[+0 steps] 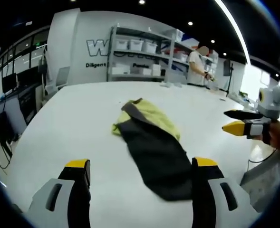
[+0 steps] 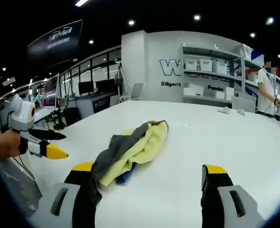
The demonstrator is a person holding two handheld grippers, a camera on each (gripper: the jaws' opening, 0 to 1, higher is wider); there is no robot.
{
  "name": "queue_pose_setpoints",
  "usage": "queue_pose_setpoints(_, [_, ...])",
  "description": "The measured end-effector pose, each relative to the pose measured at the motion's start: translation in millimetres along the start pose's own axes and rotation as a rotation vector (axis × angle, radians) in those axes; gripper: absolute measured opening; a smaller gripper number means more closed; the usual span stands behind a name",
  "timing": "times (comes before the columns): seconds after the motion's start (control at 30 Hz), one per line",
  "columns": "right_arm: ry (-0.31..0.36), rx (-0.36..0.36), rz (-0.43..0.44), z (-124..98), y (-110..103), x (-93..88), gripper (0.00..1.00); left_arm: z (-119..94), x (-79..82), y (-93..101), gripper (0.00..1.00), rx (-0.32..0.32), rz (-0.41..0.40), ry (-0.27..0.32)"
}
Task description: Fold the garment on the visible template until the final outline fits inside the template.
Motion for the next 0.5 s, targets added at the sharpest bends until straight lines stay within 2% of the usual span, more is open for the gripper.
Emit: queue_pose_setpoints(0.5, [-0.010, 0.005, -0.003, 0.8, -1.3, -2.1, 0.92, 0.8, -4.2, 3.4, 0.79, -0.016, 0.014, -0.021])
Point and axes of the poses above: the point that each gripper's makers call its tool centre point, and the gripper's own axes: z roughly forward along the fingers, y roughly to its right, x roughly out of its top, the point moved 1 cm from there along -z, roughly backward along the fingers, and after that the axes turned 6 degrees about y, right-handed, at the moved point
